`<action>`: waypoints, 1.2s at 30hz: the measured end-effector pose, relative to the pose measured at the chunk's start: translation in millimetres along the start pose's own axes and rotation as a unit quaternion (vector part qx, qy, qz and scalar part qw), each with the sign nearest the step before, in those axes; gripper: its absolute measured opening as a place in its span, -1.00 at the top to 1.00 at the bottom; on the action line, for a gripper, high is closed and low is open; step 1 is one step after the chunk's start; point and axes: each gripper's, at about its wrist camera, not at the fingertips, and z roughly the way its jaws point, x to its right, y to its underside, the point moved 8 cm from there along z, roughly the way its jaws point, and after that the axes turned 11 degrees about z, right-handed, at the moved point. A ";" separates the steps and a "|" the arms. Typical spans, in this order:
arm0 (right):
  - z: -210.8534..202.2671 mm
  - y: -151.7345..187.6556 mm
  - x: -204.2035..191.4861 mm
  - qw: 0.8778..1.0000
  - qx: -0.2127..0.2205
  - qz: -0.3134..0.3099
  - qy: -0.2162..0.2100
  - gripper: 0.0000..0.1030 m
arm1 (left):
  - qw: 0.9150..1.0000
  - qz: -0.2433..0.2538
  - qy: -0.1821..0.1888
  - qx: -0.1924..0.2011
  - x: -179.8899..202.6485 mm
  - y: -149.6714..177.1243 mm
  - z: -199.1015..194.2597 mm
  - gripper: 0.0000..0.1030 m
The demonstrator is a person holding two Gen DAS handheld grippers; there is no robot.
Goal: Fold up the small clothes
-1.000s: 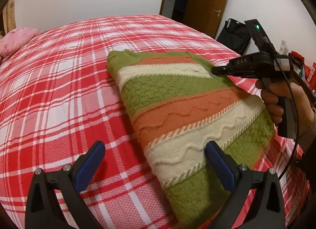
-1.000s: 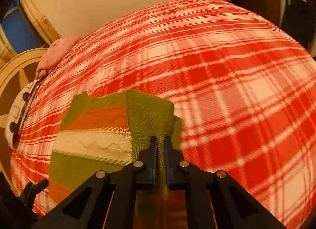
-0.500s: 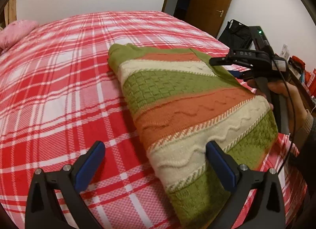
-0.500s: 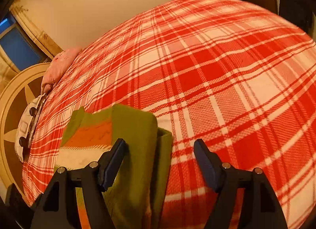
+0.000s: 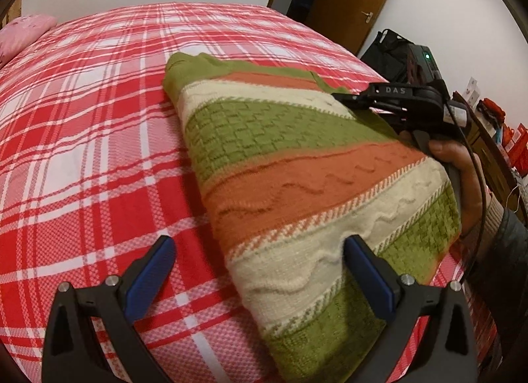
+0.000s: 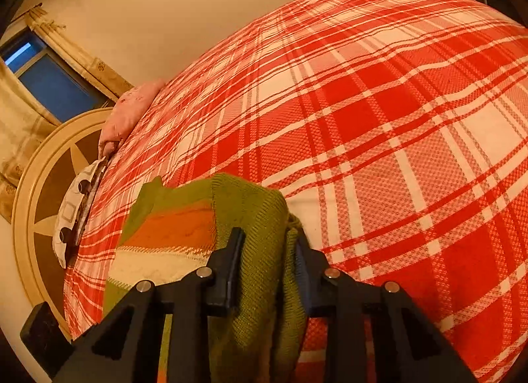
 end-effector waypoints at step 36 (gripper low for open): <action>-46.7 0.9 -40.1 0.999 0.051 -0.015 -0.003 0.73 | 0.997 0.061 -0.001 0.038 27.3 -8.3 -45.0 0.37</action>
